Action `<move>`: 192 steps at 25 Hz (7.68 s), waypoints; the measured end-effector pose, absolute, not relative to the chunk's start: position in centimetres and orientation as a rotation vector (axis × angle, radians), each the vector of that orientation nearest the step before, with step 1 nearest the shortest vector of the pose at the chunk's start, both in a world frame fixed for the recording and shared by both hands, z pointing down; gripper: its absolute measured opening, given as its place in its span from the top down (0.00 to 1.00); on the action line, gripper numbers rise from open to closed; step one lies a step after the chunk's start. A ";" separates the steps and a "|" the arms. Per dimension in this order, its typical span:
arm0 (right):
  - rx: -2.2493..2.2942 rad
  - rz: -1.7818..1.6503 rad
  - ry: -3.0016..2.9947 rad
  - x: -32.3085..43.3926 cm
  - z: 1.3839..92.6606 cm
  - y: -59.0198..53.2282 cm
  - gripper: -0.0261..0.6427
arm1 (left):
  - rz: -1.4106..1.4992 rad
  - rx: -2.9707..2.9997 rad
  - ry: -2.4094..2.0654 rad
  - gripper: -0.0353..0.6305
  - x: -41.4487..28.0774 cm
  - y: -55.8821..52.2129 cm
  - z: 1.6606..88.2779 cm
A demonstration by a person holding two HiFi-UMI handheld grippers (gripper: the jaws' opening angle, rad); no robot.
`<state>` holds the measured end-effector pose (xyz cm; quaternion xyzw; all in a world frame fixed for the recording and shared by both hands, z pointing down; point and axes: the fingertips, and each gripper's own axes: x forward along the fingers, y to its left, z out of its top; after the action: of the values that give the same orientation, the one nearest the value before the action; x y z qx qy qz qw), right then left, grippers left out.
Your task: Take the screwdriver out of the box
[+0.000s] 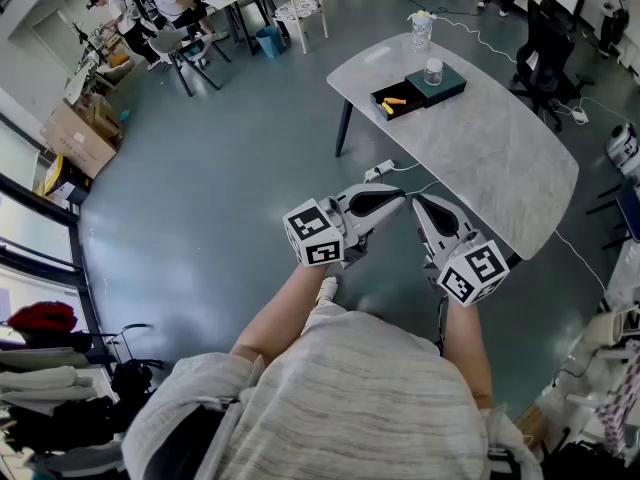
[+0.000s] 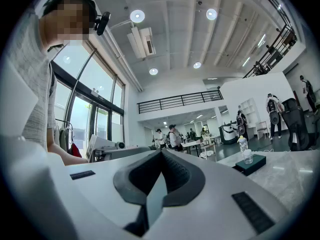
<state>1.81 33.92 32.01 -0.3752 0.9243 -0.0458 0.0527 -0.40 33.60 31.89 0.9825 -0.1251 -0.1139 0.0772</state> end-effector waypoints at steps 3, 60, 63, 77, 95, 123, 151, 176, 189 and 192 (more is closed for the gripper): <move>-1.155 -0.156 2.797 2.4 32.2 34.5 0.95 | -0.339 2.943 -0.366 0.91 0.0 34.2 32.0; -1.108 -0.409 2.796 3.5 35.7 29.6 0.94 | -0.284 2.856 -0.307 0.92 2.3 29.4 34.7; -1.102 -0.425 2.808 2.8 36.0 26.8 0.94 | -0.295 2.841 -0.320 0.92 1.5 26.6 35.1; -1.110 -0.406 2.834 -0.4 35.6 12.8 0.94 | -0.331 2.838 -0.291 0.92 -1.6 12.5 34.7; -1.078 -0.418 2.888 -2.4 36.5 5.1 0.94 | -0.326 2.828 -0.322 0.92 -3.7 4.9 35.5; -0.935 -0.197 3.168 8.3 39.4 -15.0 0.94 | -0.235 2.789 -0.587 0.92 5.9 -16.0 37.4; -0.676 -0.008 3.765 4.1 51.3 -21.9 0.94 | -0.240 2.645 -0.695 0.92 2.2 -25.0 45.4; -0.386 -0.029 4.148 2.5 61.8 -25.4 0.84 | -0.269 2.485 -0.695 0.92 -0.1 -30.0 50.9; -0.246 -0.053 4.323 2.5 67.1 -26.2 0.80 | -0.253 2.452 -0.687 0.92 -0.9 -31.3 52.5; -0.181 -0.046 4.372 2.7 68.3 -26.2 0.80 | -0.255 2.444 -0.685 0.92 -1.0 -31.6 52.8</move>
<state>2.72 -26.22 68.29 -0.0337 0.8148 -0.0086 -0.5788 -0.99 -31.64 52.77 0.9167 -0.2567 -0.0955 0.2909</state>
